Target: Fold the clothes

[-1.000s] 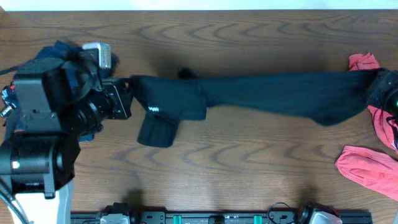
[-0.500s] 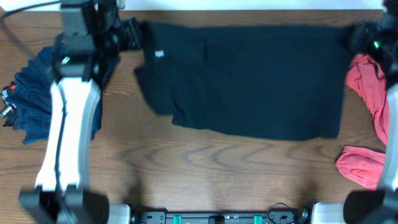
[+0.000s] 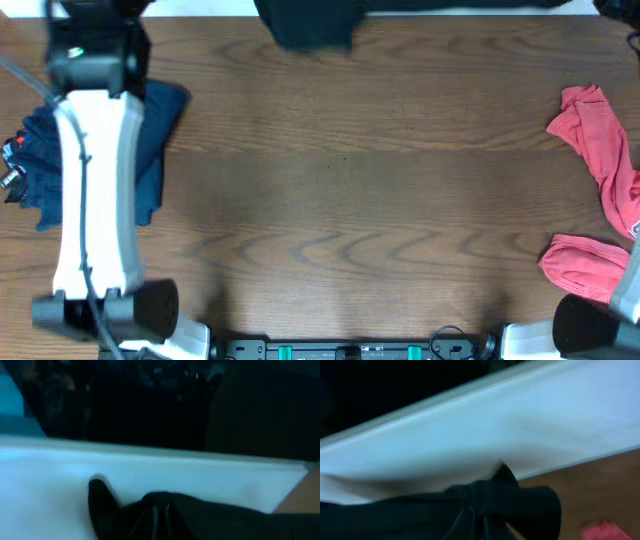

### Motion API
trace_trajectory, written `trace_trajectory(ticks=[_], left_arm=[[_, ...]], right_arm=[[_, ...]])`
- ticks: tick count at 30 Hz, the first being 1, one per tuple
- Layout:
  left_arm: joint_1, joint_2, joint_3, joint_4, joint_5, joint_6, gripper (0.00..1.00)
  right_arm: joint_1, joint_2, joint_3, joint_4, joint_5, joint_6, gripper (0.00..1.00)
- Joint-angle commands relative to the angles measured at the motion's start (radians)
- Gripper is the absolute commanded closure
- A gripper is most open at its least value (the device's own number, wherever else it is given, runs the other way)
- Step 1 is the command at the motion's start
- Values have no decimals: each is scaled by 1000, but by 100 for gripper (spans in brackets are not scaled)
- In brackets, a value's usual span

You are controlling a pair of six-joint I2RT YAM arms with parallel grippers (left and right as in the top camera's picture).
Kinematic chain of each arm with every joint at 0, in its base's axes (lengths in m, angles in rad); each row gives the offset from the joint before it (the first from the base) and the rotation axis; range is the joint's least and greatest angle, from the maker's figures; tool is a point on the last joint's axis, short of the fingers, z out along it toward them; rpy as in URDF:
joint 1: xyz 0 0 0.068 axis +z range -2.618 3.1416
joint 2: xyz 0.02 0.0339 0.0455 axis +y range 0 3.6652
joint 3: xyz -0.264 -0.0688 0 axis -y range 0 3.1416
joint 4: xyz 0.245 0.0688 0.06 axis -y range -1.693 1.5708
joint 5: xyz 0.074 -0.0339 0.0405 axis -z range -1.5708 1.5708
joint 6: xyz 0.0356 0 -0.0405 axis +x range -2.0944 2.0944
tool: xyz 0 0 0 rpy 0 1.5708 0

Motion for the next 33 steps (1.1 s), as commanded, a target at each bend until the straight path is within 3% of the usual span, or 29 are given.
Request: trace_trajectory(ticks=[1,6,9,12,24,29,33], left_arm=[[39,-15,19,-177,26,2,94],[27,-6,-9,-726,56,54,94],[-6,16,-90,-935,56,131,94],[-42,23,-209,-1027,56,157,94],[-164,7,-780,-1163,55,237,94],[-156,-54,-923,-1134,16,247,94],[-141,-101,-941,-1043,22,232,94]], right_arm=[[-11,5,6,-123,174,-49,99],[-11,22,-55,-402,276,-63,99],[-11,29,-157,-529,286,-91,99],[-12,29,-280,-591,287,-95,99],[-64,22,-787,-617,370,43,99],[-76,4,-854,-602,395,52,99],[-73,-3,-855,-568,386,40,99]])
